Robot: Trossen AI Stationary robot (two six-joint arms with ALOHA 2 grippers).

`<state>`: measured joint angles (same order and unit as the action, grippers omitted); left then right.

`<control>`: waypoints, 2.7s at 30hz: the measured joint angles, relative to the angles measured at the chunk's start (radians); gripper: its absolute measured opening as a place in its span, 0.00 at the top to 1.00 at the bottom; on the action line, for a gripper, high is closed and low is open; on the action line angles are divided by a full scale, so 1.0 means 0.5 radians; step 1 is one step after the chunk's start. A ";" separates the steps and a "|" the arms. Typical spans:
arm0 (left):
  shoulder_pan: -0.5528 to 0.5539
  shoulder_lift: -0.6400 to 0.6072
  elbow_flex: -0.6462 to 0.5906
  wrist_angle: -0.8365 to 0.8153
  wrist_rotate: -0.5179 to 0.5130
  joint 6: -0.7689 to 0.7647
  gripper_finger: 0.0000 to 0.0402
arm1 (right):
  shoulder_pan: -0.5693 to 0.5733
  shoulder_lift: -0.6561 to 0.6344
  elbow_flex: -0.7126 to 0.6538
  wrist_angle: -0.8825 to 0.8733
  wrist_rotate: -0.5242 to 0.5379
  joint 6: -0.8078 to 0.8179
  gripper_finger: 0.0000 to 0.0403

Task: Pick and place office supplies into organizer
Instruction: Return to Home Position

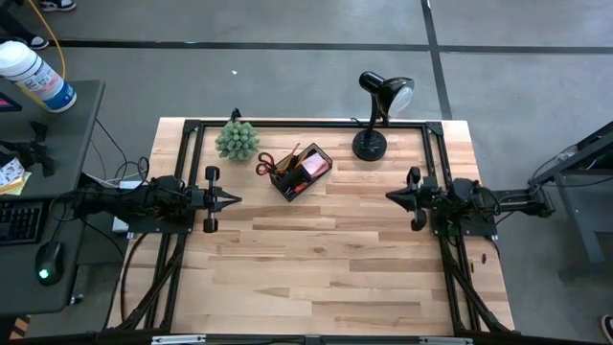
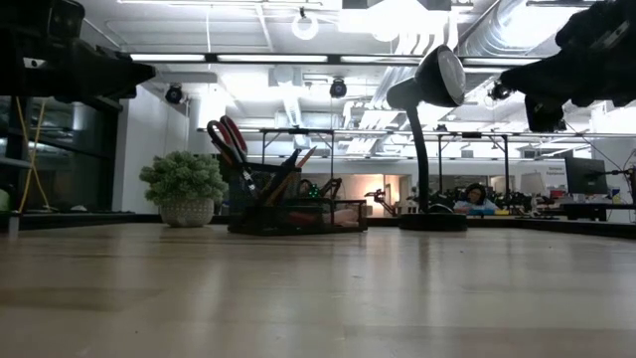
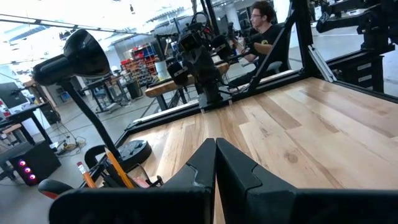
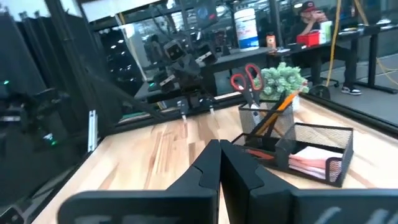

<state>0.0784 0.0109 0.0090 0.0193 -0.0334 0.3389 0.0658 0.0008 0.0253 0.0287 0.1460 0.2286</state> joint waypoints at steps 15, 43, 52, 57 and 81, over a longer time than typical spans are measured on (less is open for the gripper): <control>0.000 0.000 0.000 0.000 0.000 0.000 1.00 | 0.000 0.005 -0.032 -0.011 -0.239 0.020 1.00; 0.000 0.000 0.000 0.000 0.000 0.000 1.00 | -0.001 0.013 -0.033 0.009 -0.093 -0.302 1.00; 0.000 0.000 0.000 0.000 0.000 0.000 1.00 | -0.001 0.013 -0.033 0.009 -0.094 -0.302 1.00; 0.000 0.000 0.000 0.000 0.000 0.000 1.00 | -0.001 0.013 -0.033 0.009 -0.095 -0.302 1.00; 0.000 0.000 0.000 0.000 0.000 0.000 1.00 | -0.001 0.013 -0.034 0.009 -0.096 -0.302 0.99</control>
<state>0.0784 0.0109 0.0090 0.0193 -0.0334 0.3389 0.0654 0.0071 0.0085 0.0330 0.0982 0.0776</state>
